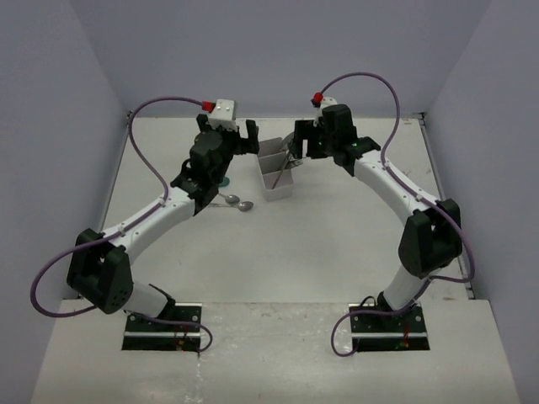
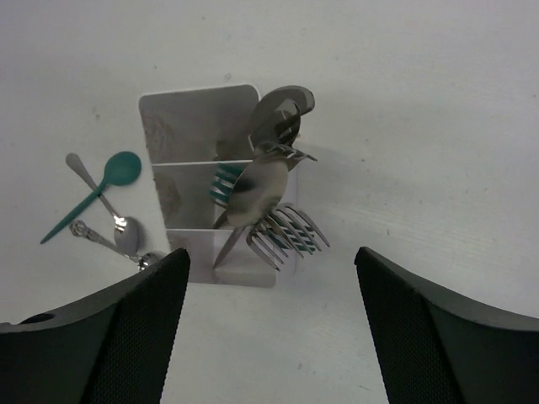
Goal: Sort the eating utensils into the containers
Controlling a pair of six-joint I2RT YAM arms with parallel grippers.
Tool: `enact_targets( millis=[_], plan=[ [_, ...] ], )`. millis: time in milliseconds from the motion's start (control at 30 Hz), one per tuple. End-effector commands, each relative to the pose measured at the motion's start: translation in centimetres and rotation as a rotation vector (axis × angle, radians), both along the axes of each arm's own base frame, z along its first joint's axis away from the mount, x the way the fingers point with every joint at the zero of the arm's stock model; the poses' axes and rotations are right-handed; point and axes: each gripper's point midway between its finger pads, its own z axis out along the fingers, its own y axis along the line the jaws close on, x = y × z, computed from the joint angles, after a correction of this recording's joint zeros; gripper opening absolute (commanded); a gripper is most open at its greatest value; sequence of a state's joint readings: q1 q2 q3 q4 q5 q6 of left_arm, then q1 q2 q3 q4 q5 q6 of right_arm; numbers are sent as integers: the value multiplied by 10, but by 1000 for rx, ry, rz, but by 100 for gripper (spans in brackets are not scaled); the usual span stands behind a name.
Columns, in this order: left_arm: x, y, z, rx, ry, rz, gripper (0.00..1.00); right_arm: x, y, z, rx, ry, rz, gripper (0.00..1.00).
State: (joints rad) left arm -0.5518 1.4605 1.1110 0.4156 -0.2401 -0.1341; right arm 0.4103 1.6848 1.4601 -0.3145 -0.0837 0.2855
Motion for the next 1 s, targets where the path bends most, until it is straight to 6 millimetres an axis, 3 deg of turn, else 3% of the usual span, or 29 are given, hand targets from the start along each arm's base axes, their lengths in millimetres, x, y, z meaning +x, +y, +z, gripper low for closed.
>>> enact_targets(
  millis=[0, 133, 367, 500, 567, 667, 767, 967],
  plan=[
    [-18, 59, -85, 109, 286, 273, 100, 15, -7, 7, -75, -16, -72, 80],
    [-34, 75, -82, 66, 285, 318, 100, 22, 8, -4, -81, -8, -43, 62],
    [-42, 83, -93, 75, 302, 342, 100, 37, 23, -15, -96, -15, -5, 58],
    [-44, 85, -97, 82, 313, 348, 100, 36, 32, -17, -74, -13, 30, 57],
    [-45, 87, -100, 85, 320, 359, 100, 36, 31, -22, -81, 2, 23, 53],
    [-46, 89, -102, 92, 327, 368, 100, 37, 30, -28, -86, 16, 12, 39],
    [-47, 90, -102, 96, 331, 369, 100, 36, 29, -26, -74, 9, 5, 28],
    [-51, 93, -99, 79, 324, 368, 100, 25, 28, -9, -56, -25, 2, 19]
  ],
)
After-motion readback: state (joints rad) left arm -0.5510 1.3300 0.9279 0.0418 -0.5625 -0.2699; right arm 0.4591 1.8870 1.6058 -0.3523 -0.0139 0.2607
